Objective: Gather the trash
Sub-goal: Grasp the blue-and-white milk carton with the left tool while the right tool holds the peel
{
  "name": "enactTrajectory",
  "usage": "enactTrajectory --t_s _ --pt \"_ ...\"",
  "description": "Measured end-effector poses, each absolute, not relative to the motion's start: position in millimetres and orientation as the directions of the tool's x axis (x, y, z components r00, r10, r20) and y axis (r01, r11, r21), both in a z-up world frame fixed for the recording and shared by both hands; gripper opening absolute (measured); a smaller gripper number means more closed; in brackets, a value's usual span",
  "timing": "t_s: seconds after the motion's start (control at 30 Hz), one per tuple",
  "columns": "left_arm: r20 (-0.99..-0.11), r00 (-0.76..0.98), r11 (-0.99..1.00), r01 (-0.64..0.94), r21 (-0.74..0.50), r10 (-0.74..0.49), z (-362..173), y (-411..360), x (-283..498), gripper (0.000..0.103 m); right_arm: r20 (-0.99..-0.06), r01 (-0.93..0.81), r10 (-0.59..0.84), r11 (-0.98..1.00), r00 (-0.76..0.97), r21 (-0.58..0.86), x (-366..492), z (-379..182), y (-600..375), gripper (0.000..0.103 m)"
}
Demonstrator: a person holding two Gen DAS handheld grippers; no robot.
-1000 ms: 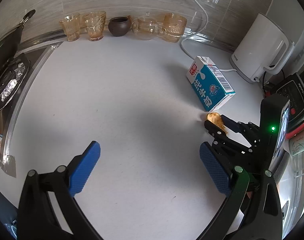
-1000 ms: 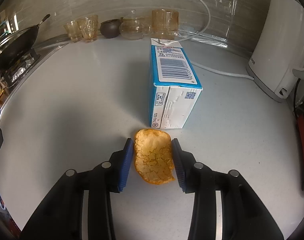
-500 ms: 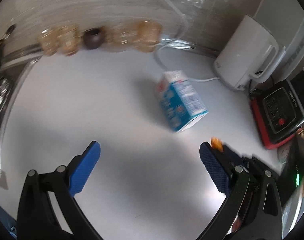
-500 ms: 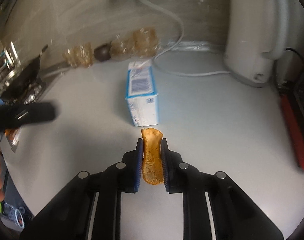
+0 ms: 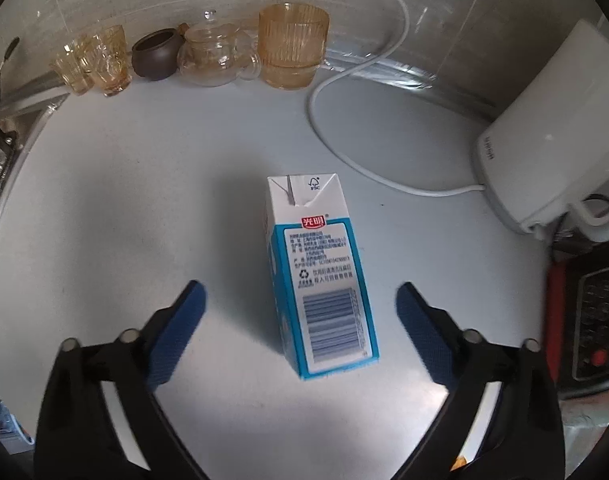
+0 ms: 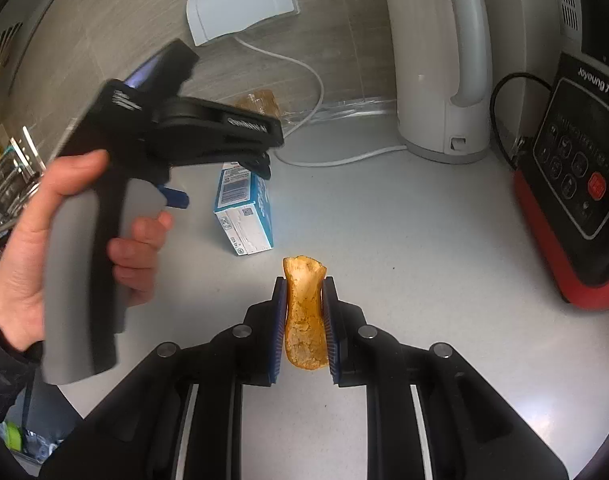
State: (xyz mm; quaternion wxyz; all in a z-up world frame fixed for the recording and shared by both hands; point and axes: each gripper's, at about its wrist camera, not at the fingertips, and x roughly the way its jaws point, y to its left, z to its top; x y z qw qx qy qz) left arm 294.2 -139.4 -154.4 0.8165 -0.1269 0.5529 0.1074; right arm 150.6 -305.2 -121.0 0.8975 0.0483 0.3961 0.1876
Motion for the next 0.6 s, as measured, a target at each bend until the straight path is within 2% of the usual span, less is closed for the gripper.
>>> enactTrajectory --t_s 0.07,0.1,0.13,0.37,0.6 --pt "-0.935 0.351 0.947 -0.314 -0.073 0.044 -160 -141 296 0.067 -0.692 -0.299 0.376 0.925 0.616 0.236 152 -122 -305 0.018" --pt "-0.941 0.335 0.95 -0.307 -0.065 0.043 -165 -143 298 0.048 -0.693 -0.299 0.376 0.924 0.615 0.236 153 -123 -305 0.018" --pt "-0.947 0.318 0.953 -0.297 -0.065 0.035 -170 -143 299 0.042 -0.694 -0.299 0.376 0.924 0.613 0.237 153 -124 -304 0.018" --pt "-0.932 0.355 0.964 -0.263 -0.026 0.072 -159 -133 281 0.04 -0.71 -0.298 0.359 0.93 0.605 0.217 146 -121 -298 0.018" --pt "-0.906 0.422 0.988 -0.152 -0.031 0.037 -121 -112 214 0.04 -0.714 -0.292 0.325 0.94 0.62 0.174 116 -100 -275 0.018"
